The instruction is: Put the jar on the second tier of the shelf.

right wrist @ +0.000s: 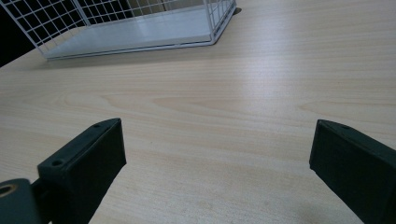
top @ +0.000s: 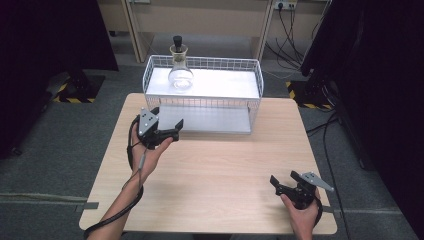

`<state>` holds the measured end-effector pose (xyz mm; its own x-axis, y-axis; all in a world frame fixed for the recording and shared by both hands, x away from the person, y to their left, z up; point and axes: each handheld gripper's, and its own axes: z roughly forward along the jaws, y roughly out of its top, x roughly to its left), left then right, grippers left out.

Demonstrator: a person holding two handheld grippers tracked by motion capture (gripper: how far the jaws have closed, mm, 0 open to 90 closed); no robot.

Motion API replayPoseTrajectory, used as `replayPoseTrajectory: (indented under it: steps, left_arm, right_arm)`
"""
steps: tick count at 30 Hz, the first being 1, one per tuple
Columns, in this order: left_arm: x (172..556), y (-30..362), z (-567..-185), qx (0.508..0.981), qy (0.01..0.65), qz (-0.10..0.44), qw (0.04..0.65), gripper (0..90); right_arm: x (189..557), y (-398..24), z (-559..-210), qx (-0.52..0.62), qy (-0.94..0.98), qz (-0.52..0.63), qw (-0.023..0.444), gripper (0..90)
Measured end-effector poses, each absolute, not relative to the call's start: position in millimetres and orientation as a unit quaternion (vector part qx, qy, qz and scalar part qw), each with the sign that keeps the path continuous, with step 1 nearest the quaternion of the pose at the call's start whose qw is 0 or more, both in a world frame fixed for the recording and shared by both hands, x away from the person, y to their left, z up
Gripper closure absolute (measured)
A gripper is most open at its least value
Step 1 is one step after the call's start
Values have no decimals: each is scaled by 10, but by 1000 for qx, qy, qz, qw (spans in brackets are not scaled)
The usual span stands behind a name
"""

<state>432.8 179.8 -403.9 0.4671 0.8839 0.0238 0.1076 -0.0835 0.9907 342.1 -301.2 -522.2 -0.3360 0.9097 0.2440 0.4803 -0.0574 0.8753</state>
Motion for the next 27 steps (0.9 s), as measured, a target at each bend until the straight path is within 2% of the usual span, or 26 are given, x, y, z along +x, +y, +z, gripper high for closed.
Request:
replayPoseTrajectory:
  steps: [27]
  left_arm:
    - [4023, 1896, -4389, 663, 383, 318, 559, 44]
  right_arm:
    - [3417, -3010, -5221, 534, 651, 494, 218, 37]
